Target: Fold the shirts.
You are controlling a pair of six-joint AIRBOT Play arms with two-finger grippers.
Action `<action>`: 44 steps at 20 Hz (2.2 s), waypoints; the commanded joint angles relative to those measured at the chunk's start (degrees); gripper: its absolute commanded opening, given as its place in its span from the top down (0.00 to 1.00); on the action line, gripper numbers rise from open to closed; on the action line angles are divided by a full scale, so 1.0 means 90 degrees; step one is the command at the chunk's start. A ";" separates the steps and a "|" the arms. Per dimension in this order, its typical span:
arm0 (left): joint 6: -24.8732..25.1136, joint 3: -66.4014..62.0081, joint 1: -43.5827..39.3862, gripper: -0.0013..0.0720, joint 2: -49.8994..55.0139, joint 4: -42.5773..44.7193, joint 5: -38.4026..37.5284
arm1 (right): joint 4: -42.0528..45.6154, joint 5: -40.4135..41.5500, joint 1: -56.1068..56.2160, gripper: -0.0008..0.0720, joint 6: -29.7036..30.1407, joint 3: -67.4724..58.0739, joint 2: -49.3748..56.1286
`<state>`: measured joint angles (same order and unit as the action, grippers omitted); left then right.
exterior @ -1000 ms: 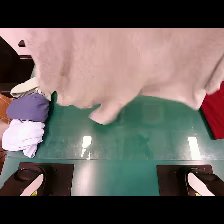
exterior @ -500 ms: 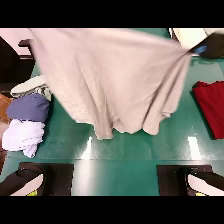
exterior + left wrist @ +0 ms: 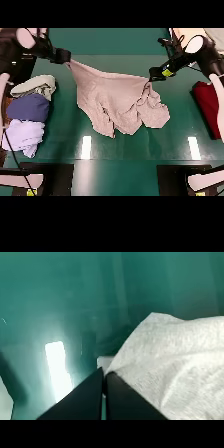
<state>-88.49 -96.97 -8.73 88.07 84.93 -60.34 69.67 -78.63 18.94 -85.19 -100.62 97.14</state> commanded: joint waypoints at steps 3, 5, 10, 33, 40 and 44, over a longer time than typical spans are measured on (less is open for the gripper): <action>-0.0002 -0.0279 0.0002 0.23 0.0272 0.0000 -0.0017 | 0.0039 -0.0090 0.0015 0.50 0.0000 -0.0855 0.0544; 0.0002 -0.0644 0.0005 0.23 0.0260 0.0019 -0.0763 | 0.0036 -0.0495 -0.0046 0.50 0.0029 -0.1124 0.0481; 0.0017 0.0386 -0.0010 0.23 -0.0498 -0.0862 -0.1787 | -0.0617 -0.0984 -0.0495 0.50 0.0384 0.0270 -0.0753; -0.0845 0.6853 -0.2285 0.23 -0.2584 -0.3784 0.2208 | -0.1634 0.0005 -0.1054 0.50 0.0573 0.3874 -0.3412; -0.0831 0.6603 -0.2266 0.38 -0.2254 -0.3844 0.2324 | -0.1632 -0.0087 -0.1054 0.50 0.0571 0.3874 -0.3415; -0.0838 0.6028 -0.2064 0.95 -0.2268 -0.3077 0.1972 | -0.1634 -0.0192 -0.1054 0.50 0.0573 0.3874 -0.3417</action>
<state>-95.98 -39.70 -28.58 67.64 53.41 -40.71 54.98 -79.61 9.47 -80.03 -65.78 66.46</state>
